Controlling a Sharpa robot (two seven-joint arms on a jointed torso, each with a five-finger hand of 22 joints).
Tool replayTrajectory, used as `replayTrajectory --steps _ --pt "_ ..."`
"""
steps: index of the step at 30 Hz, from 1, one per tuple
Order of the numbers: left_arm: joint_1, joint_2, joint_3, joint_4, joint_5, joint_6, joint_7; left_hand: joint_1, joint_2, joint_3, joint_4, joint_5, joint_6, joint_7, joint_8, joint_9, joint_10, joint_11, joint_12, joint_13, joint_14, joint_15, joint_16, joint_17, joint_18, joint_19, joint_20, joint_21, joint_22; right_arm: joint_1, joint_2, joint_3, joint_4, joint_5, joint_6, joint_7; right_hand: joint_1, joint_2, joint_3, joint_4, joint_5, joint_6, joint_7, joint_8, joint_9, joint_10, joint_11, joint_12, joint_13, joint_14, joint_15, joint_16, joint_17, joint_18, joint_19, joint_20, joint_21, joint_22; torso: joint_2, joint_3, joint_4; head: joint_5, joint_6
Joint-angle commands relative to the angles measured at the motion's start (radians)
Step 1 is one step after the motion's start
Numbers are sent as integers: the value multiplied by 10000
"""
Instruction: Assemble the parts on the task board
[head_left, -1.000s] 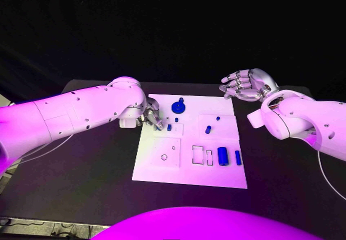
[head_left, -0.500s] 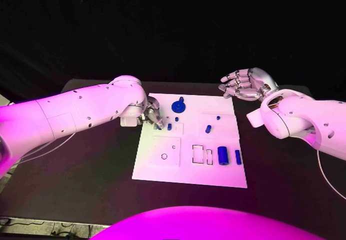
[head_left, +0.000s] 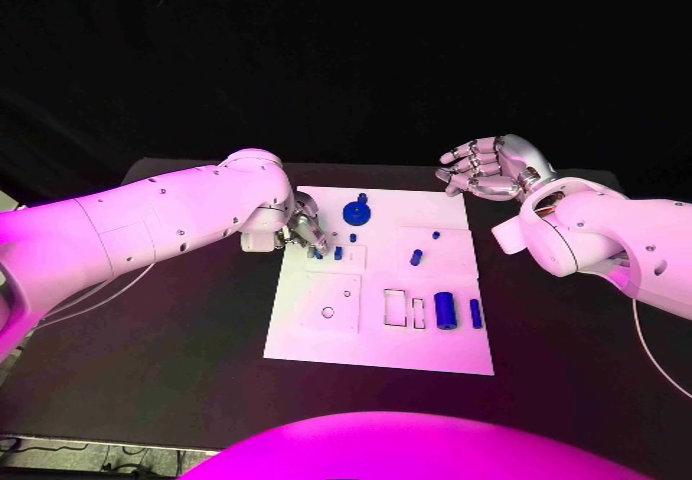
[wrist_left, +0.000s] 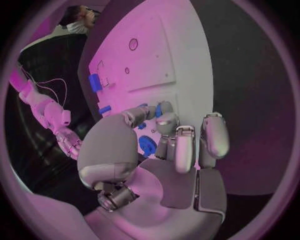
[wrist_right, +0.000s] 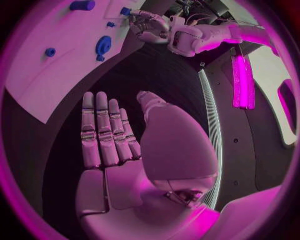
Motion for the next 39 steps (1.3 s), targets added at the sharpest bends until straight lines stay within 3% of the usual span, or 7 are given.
replayTrajectory --steps 1,10,29,39 --pt "-107 72 -60 -41 147 -78 -59 -49 79 1563 -1650 -5 6 -57 -23 13 77 -9 59 14 1020 -58 6 2506 -50 45 -11 44 4 -5 5 2 12 -81 70 129 15 -81 44 -8 45 -13 400 41 -9 66 2 -44 -9 -31 3 -35 -10 46 -51 23 -27 -9 -9 3 6 0 -11" --pt "-107 84 -60 -79 174 -47 -133 -145 140 1305 -1556 -88 65 -97 -21 26 155 -33 119 129 1025 -75 15 2526 -56 57 6 33 15 -5 16 2 2 -81 86 128 15 -81 44 -8 45 -13 400 41 -9 66 2 -44 -9 -31 3 -35 -10 46 -51 23 -27 -9 -8 1 3 -7 -11" --pt "-107 47 -61 15 8 -107 -137 -366 -317 389 -1284 -108 53 -182 -97 45 143 -87 15 78 1015 -118 -3 2488 -57 51 82 -35 -12 -9 25 2 -17 -79 155 85 22 -94 59 -16 50 -25 403 45 -29 67 6 -50 -72 -29 7 -69 -31 47 -58 28 -24 -72 -11 -7 11 -15 -11" --pt "-108 4 -62 31 -63 -117 -130 -610 -581 -697 -544 -233 194 -228 -203 -17 107 -118 -32 87 1009 -145 -14 2466 -54 62 112 -91 -40 -17 24 2 -22 -75 144 92 17 -99 59 -15 49 -34 407 43 -36 61 11 -54 -90 -35 11 -83 -38 46 -63 31 -25 -90 -10 -9 8 -5 -11"
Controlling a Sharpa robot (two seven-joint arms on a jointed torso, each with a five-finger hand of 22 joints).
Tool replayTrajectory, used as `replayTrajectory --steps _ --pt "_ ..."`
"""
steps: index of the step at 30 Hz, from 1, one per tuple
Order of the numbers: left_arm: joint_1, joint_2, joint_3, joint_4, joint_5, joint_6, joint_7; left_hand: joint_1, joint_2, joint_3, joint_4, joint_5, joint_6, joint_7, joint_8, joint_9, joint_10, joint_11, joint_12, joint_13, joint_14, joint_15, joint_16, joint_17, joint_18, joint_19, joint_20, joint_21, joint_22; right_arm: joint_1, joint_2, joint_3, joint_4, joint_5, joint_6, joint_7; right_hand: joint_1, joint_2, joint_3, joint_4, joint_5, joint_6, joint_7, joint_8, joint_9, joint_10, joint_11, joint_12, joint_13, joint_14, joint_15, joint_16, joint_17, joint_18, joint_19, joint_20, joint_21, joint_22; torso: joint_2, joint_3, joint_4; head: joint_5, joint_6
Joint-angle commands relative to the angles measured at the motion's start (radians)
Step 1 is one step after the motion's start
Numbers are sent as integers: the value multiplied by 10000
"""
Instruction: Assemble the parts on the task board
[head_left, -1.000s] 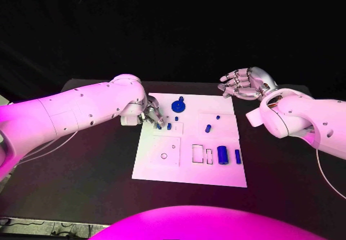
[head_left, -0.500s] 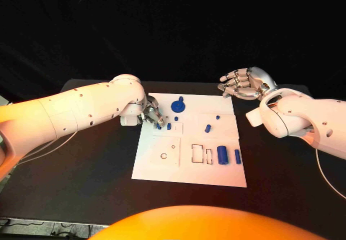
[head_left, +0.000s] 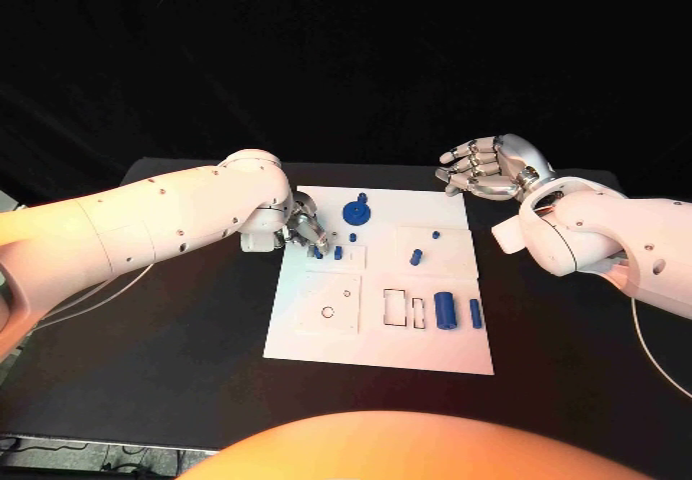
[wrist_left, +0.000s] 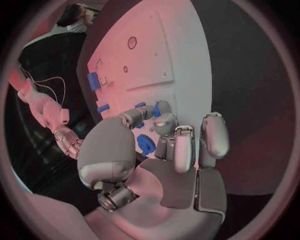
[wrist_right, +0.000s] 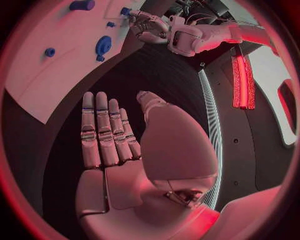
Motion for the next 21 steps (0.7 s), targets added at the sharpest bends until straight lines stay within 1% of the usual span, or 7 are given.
replayTrajectory --steps 1,6,9,11,16,21 --pt "-89 15 -51 29 -83 35 -5 -50 -122 -267 156 -59 20 -62 -72 -14 -8 -86 -43 7 1009 -72 -20 2455 -56 -4 40 -54 -6 -10 6 2 2 -75 126 103 17 -100 59 -15 49 -34 407 43 -8 61 11 -54 -9 -35 11 -45 -8 45 -63 31 -25 -8 4 0 -2 9 3" --pt "-89 -1 -51 27 -93 26 -3 -65 -170 -667 404 -80 55 -55 -104 -28 -21 -81 -60 5 1006 -71 -25 2445 -51 -14 48 -77 -29 -14 9 2 -3 -75 122 105 10 -105 58 -12 48 -42 411 42 -14 58 15 -57 -25 -40 15 -57 -14 45 -68 34 -26 -25 5 -2 -4 6 3" --pt "-90 -10 -51 23 -106 22 -2 -66 -211 -1020 616 -110 80 -51 -129 -36 -27 -76 -69 9 1007 -68 -23 2449 -50 -13 57 -90 -36 -16 9 2 -6 -75 115 106 10 -105 58 -12 48 -42 411 42 -14 58 15 -57 -25 -40 15 -57 -14 45 -68 34 -26 -25 4 -2 -5 5 3" --pt "-90 -16 -51 17 -119 17 -2 -49 -261 -1391 822 -127 105 -49 -146 -39 -28 -73 -76 15 1007 -65 -24 2447 -51 -7 61 -97 -34 -18 9 2 -8 -75 107 109 -3 -113 54 -8 47 -52 417 41 -23 54 21 -59 -49 -54 23 -78 -25 42 -80 40 -29 -53 2 1 -7 10 3" --pt "-91 -27 -51 -11 -146 -17 -1 -2 -290 -1747 1048 -156 120 -44 -169 -43 -31 -70 -86 20 1008 -63 -23 2451 -50 -6 67 -107 -38 -22 9 2 -8 -75 94 113 -16 -120 52 -5 46 -63 423 43 -35 50 29 -61 -84 -80 35 -112 -42 39 -103 49 -34 -94 2 3 -6 5 14" --pt "-91 -41 -52 -29 -161 -57 1 49 -288 -1928 1173 -182 125 -44 -182 -45 -34 -70 -95 17 1007 -63 -24 2448 -50 -4 69 -111 -38 -25 6 2 -6 -75 90 114 -21 -122 53 -7 47 -72 429 44 -45 47 35 -62 -113 -104 45 -142 -57 37 -124 58 -37 -130 5 2 -6 6 16"
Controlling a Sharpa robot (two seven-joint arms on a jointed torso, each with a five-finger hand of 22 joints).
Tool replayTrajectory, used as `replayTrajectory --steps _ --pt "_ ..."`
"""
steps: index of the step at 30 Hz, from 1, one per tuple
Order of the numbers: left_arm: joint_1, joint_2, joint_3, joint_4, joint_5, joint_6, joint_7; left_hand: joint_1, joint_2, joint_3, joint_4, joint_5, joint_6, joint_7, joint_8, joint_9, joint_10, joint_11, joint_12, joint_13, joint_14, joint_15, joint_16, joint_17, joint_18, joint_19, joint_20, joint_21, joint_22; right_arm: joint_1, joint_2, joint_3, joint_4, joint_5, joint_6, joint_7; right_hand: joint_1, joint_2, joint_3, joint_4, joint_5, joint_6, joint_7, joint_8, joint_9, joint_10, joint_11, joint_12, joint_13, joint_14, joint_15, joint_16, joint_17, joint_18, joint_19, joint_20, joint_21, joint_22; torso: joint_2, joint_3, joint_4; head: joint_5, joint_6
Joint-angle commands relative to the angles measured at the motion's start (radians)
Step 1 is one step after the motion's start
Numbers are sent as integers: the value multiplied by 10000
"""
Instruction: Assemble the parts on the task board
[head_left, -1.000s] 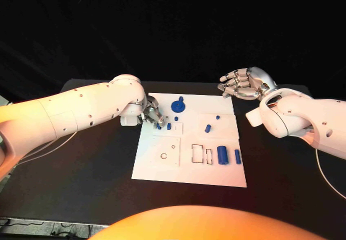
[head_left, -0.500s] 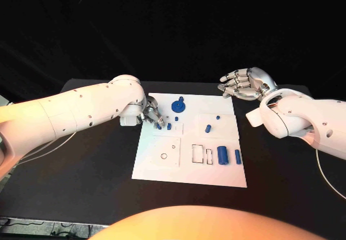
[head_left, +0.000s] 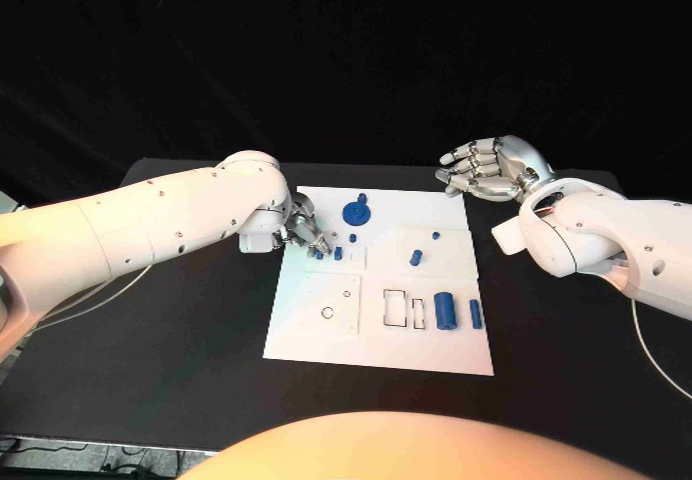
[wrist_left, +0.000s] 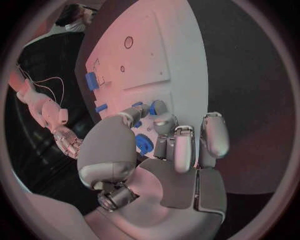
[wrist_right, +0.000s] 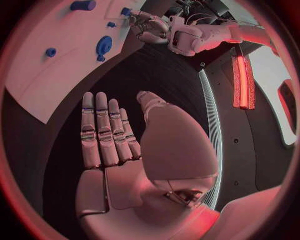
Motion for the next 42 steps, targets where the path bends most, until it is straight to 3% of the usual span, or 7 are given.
replayTrajectory --steps 1,9,14,24,31,35,42 --pt "-69 -1 -42 -8 -62 3 -6 47 -79 -135 50 -73 45 24 -64 -16 -35 -64 -68 -13 1006 -64 -25 2445 -49 -4 71 -48 -15 -8 3 2 7 -75 91 114 9 -92 54 -8 47 -77 432 45 -17 45 38 -62 -31 -81 13 -61 -24 37 -80 5 -39 -36 4 3 2 -2 2" --pt "-72 -145 -32 96 -126 -165 27 398 -100 -888 734 -1093 65 37 -118 -20 -43 -51 -94 -6 1002 -50 -33 2432 -46 -6 91 -73 -22 -18 3 2 2 -75 93 122 4 -94 54 -9 47 -84 437 47 -25 42 44 -62 -55 -100 21 -86 -36 36 -99 13 -41 -67 3 -2 2 -19 31" --pt "-72 -309 44 230 53 -396 188 545 -99 -1051 919 -1176 -22 69 -158 -18 -173 -27 -283 -256 950 -38 -122 2248 -22 -80 91 -126 -118 -31 2 2 -2 -75 98 127 0 -91 59 -10 48 -90 442 54 -38 41 51 -59 -95 -135 34 -130 -59 35 -134 26 -44 -119 -3 -1 -1 -32 37" --pt "-54 -766 397 644 669 -1102 734 1135 86 -1643 1278 -1112 -1173 627 -948 -489 -1934 462 -2324 -2878 551 347 -780 1052 213 -997 151 -788 -1206 -50 -14 1 -5 -75 115 120 -1 -91 63 -13 48 -94 448 61 -48 37 56 -59 -129 -164 45 -168 -80 35 -162 37 -44 -164 -4 6 -1 -87 120" --pt "-33 -1267 712 1318 1106 -2294 1888 1812 188 -1883 1266 -992 -2140 1110 -1663 -1211 -3158 935 -3039 -3399 -616 775 -2214 -1238 693 -3029 498 -2368 -3556 -55 -43 1 4 -62 111 124 -1 -91 63 -13 48 -94 448 61 -49 36 57 -59 -132 -167 46 -171 -81 35 -164 38 -44 -167 11 5 -6 -153 241" --pt "-31 -1432 790 1658 1087 -3322 3076 2743 159 -1884 1235 -943 -2909 1567 -2118 -1919 -4620 1427 -4213 -4277 -3387 1237 -5305 -5231 945 -4624 915 -4235 -5416 -55 -73 1 10 -54 103 122 -1 -88 65 -14 49 -92 448 65 -51 38 57 -58 -140 -172 48 -179 -86 35 -170 40 -44 -179 6 2 19 -196 295" --pt "-70 -1268 667 1801 381 -4473 4347 4317 -28 -1509 1167 -978 -3164 1690 -2518 -3212 -5000 1580 -5463 -5667 -3965 1398 -6176 -6127 994 -4572 1148 -5490 -6248 -56 -93 1 16 -51 105 120 -1 -88 65 -14 49 -92 448 65 -51 38 57 -58 -140 -172 48 -179 -86 35 -170 40 -44 -179 12 4 9 -224 327"
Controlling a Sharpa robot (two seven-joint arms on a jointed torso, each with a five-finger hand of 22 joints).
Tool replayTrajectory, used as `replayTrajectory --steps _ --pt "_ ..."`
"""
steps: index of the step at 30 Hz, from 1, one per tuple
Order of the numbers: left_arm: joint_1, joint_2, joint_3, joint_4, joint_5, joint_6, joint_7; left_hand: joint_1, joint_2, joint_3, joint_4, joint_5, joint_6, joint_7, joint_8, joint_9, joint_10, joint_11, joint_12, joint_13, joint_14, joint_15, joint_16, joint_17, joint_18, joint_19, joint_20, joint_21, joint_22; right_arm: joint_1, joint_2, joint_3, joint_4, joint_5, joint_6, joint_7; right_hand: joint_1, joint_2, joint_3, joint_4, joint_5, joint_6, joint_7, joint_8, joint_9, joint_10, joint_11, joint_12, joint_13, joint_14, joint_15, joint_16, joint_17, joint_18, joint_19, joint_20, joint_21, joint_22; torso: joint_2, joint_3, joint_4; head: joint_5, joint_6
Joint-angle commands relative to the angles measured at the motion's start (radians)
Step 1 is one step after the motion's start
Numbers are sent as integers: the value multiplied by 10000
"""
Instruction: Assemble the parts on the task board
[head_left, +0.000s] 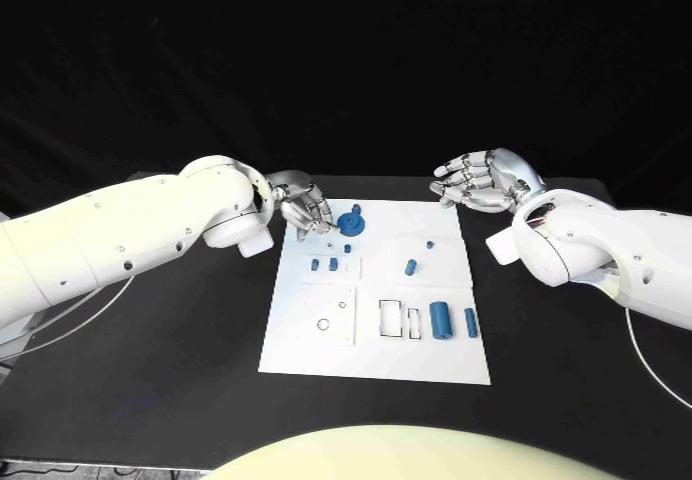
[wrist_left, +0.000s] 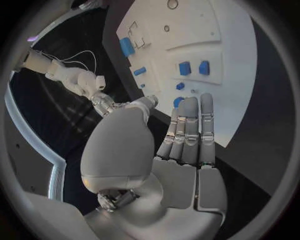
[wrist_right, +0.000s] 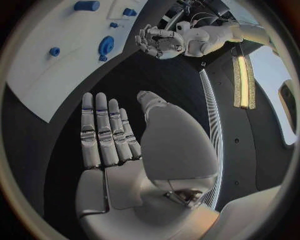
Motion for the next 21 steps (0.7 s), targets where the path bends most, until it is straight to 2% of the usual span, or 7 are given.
replayTrajectory --steps 1,5,8,10,14,17,21 --pt "-49 176 -96 11 -653 -1412 1646 506 -91 185 -72 -14 -99 17 -173 -443 -63 -1 -348 -419 -55 -21 -121 -210 211 106 46 -235 -169 -6 -6 1 12 -55 107 115 7 -80 65 -14 49 -93 448 65 -16 38 57 -58 -9 -64 14 -63 -14 34 -47 -11 -44 -8 -1 -8 -3 -29 22" --pt "-131 403 -234 -164 -1648 -1632 2144 791 -294 192 -127 -29 -92 57 -315 -861 -212 70 -674 -799 -151 26 -184 -367 192 139 60 -400 -268 -7 -7 1 12 -56 96 103 12 -73 73 -16 53 -84 446 73 -18 46 56 -52 -22 -70 16 -75 -22 36 -55 -7 -42 -27 7 -20 -7 -77 77" --pt "-215 566 -299 -301 -2476 -1807 2487 923 -375 3 -131 -19 -107 45 -333 -1108 -506 156 -819 -1012 -473 123 -274 -493 173 -20 140 -619 -370 -7 -3 0 6 -78 68 87 12 -73 73 -16 53 -84 446 73 -18 46 56 -52 -22 -70 16 -75 -22 36 -55 -7 -42 -27 24 -18 -26 -84 109" --pt "-247 697 -375 -443 -2882 -1927 2674 1075 -420 -90 -202 -14 -119 -5 -329 -1207 -604 175 -846 -1091 -548 143 -264 -537 179 -45 166 -676 -395 -7 -2 0 -7 -90 51 79 18 -68 79 -19 55 -81 445 77 -20 50 55 -50 -29 -70 16 -80 -25 37 -58 -6 -40 -36 10 -8 -15 -101 111" --pt "-292 1000 -585 -857 -3516 -2107 2961 1292 -435 -215 -304 -11 -152 35 -320 -1333 -735 210 -859 -1184 -600 168 -211 -582 182 -51 190 -705 -399 -7 12 0 -25 -102 25 79 36 -60 93 -29 60 -83 444 80 -25 50 55 -49 -44 -72 16 -91 -32 39 -63 -4 -37 -55 4 0 -6 -89 140" --pt "-357 1162 -669 -1115 -3871 -2118 3065 1453 -406 -319 -370 -11 -104 16 -263 -1431 -778 220 -812 -1250 -533 172 20 -552 187 2 199 -613 -329 -7 25 0 -33 -105 24 80 36 -60 93 -29 60 -83 444 80 -25 50 55 -49 -44 -72 16 -91 -32 39 -63 -4 -37 -55 16 -8 -17 -94 155" --pt "-463 1321 -727 -1363 -4449 -1914 3155 1695 -333 -292 -460 -3 18 51 -170 -1560 -800 228 -752 -1342 -543 169 281 -534 189 14 192 -457 -199 -7 38 0 -32 -108 31 86 50 -50 108 -34 64 -83 444 83 -30 50 55 -47 -59 -71 16 -100 -39 41 -66 -2 -34 -72 22 -22 -16 -118 182"
